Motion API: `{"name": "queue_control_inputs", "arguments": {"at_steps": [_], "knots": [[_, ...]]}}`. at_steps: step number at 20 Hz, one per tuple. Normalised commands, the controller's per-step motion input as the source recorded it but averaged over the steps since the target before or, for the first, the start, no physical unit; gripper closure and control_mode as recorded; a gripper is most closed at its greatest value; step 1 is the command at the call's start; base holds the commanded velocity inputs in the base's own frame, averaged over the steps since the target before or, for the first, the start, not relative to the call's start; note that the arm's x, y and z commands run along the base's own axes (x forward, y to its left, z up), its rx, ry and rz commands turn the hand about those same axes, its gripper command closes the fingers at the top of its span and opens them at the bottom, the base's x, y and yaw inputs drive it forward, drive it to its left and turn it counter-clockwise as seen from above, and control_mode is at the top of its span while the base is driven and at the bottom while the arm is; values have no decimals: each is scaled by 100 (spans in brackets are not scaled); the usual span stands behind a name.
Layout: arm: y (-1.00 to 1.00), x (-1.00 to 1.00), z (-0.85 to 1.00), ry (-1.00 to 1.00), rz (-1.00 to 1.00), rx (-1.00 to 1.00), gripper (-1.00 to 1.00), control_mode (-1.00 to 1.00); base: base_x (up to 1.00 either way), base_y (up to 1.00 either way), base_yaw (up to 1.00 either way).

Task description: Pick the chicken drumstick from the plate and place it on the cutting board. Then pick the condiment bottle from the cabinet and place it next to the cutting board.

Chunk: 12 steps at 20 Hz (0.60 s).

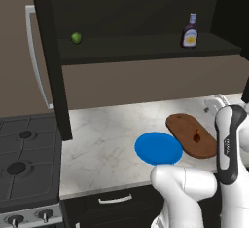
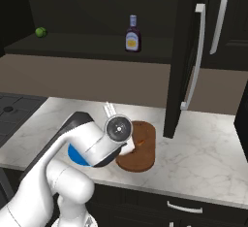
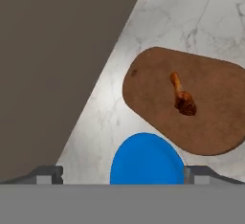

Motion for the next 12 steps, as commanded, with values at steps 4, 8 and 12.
{"name": "queue_control_inputs", "arguments": {"at_steps": [4, 8, 12], "knots": [[31, 0, 0, 0, -11, 20, -100, -100, 0, 0, 0], [25, 0, 0, 0, -9, 24, -100, -100, 0, 0, 0], [22, 0, 0, 2, -8, 26, -100, -100, 0, 0, 0]]}}
